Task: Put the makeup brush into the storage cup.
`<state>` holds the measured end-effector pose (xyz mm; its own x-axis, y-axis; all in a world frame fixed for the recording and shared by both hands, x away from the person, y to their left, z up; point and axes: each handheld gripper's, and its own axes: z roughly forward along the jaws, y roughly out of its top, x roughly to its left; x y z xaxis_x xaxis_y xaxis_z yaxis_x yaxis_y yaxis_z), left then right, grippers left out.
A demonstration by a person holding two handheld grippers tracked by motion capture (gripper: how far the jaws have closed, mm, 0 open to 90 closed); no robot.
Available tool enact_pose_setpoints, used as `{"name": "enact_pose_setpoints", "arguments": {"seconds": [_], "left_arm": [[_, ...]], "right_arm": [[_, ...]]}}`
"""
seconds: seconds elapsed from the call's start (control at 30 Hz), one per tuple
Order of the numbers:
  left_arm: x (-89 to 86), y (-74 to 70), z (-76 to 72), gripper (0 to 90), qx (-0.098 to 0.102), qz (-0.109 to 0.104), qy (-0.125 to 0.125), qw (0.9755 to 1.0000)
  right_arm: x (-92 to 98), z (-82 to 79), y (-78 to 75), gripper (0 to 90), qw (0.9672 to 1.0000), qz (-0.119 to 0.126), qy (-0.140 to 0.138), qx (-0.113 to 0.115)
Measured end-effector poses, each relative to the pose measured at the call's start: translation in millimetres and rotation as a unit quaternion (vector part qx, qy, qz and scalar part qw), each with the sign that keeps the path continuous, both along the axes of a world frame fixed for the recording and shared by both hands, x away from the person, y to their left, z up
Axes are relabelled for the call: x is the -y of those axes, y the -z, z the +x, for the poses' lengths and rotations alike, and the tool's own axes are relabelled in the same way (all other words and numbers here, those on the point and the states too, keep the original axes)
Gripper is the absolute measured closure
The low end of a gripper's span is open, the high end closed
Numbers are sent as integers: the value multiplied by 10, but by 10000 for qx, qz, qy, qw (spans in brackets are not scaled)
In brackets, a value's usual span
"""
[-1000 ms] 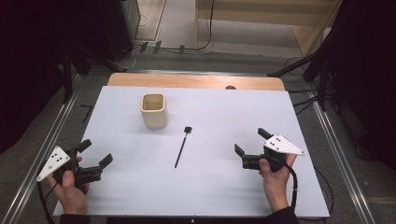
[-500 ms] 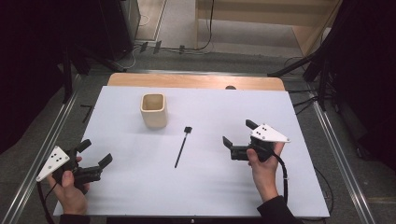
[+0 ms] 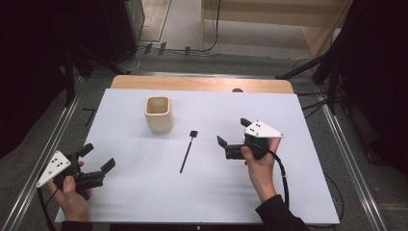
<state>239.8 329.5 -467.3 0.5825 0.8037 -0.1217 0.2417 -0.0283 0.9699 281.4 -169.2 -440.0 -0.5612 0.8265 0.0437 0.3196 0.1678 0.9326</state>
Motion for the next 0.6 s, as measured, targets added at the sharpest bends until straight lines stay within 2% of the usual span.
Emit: {"name": "enact_pose_setpoints", "arguments": {"seconds": [0.2,0.43,0.6], "left_arm": [[4,-6,-4,1,3,-6,-7,10000],[-1,-9,-1,1,14,-22,0,10000],[5,-10,-1,1,11,-3,7,10000]], "right_arm": [[-134,60,4,2,9998,-59,-107,-134],[-323,180,22,0,9987,-225,-181,-421],[-443,255,66,0,9967,-366,-273,-670]]}}
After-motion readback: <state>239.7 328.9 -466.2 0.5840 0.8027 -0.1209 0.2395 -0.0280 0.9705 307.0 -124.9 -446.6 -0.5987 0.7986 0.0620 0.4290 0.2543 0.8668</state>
